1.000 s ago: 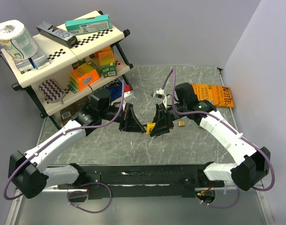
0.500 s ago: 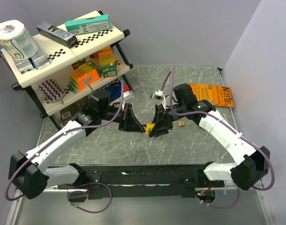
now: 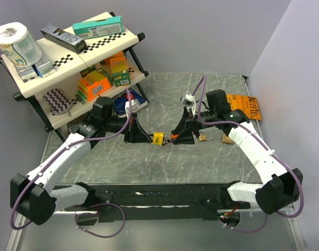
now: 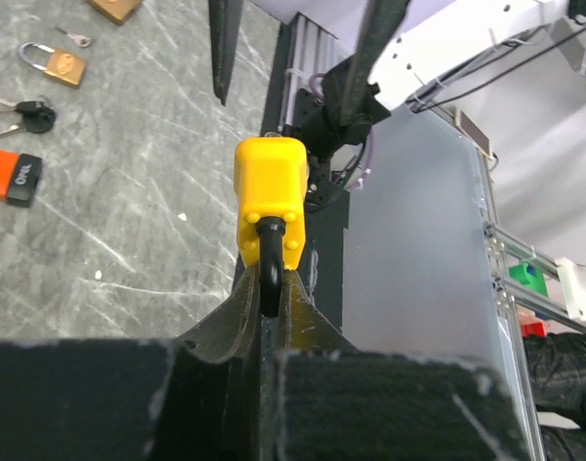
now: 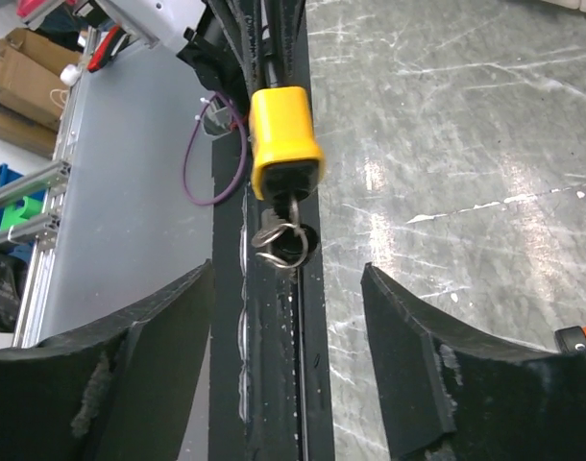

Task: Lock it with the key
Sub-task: Lock the lock.

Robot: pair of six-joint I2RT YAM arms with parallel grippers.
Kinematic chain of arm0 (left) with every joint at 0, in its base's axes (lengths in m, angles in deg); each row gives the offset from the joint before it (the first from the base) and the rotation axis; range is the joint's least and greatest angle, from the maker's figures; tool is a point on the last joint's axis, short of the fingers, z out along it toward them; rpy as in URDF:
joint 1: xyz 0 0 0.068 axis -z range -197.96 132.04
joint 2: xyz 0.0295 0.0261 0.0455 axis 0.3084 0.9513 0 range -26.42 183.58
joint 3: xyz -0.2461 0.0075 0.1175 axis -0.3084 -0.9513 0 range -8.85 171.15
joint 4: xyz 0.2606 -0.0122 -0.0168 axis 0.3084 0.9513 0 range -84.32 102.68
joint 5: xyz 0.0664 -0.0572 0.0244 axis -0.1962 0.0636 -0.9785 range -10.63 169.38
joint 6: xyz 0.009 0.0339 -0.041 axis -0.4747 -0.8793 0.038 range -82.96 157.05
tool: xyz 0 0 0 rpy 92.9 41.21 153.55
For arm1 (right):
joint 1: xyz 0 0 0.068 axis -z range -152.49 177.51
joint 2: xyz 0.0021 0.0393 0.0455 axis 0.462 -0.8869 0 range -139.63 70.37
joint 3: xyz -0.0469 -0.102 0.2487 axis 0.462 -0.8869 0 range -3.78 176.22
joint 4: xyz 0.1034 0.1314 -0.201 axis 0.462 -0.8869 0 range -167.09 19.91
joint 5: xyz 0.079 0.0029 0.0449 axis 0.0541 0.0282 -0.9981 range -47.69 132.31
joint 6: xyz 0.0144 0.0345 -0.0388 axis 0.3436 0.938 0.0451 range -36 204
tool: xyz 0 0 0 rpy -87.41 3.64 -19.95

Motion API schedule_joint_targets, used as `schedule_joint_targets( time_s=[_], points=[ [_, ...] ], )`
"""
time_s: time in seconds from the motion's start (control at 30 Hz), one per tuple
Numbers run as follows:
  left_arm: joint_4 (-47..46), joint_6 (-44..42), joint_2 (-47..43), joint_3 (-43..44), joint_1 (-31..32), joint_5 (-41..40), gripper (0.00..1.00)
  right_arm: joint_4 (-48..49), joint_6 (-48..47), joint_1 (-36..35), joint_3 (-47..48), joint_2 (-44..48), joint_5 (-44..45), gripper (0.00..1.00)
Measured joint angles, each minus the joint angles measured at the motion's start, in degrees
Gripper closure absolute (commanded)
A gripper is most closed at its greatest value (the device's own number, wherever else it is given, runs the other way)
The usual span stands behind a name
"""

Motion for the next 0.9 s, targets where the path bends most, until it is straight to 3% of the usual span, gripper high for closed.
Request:
schedule_joint_targets(
  time_s=[0.13,0.33,0.6,0.7,0.9],
  points=[
    [-0.5,0.13,0.0,0.0,0.04,1.64,0.99,0.92,0.42,-0.33,-0.02,0.11,0.39,0.4],
    [-2.16,1.57,0.0,-0.04,0.83,2.56,0.99,4.59,3.17,-3.02,-0.2,0.09,1.4,0.44],
    [-2.29,1.77,0.0,-0.04,1.14,2.51,0.99,7.72,4.94,-6.58,-0.96,0.07,2.23,0.78],
    [-2.6,1.97,0.0,-0.22,1.14,2.49,0.99,7.87,4.46,-6.82,-1.27,0.07,2.43,1.0],
    [-2.19,1.49,0.0,-0.52,0.83,2.56,0.99,7.37,2.86,-6.32,-1.57,0.09,2.47,1.0]
  ],
)
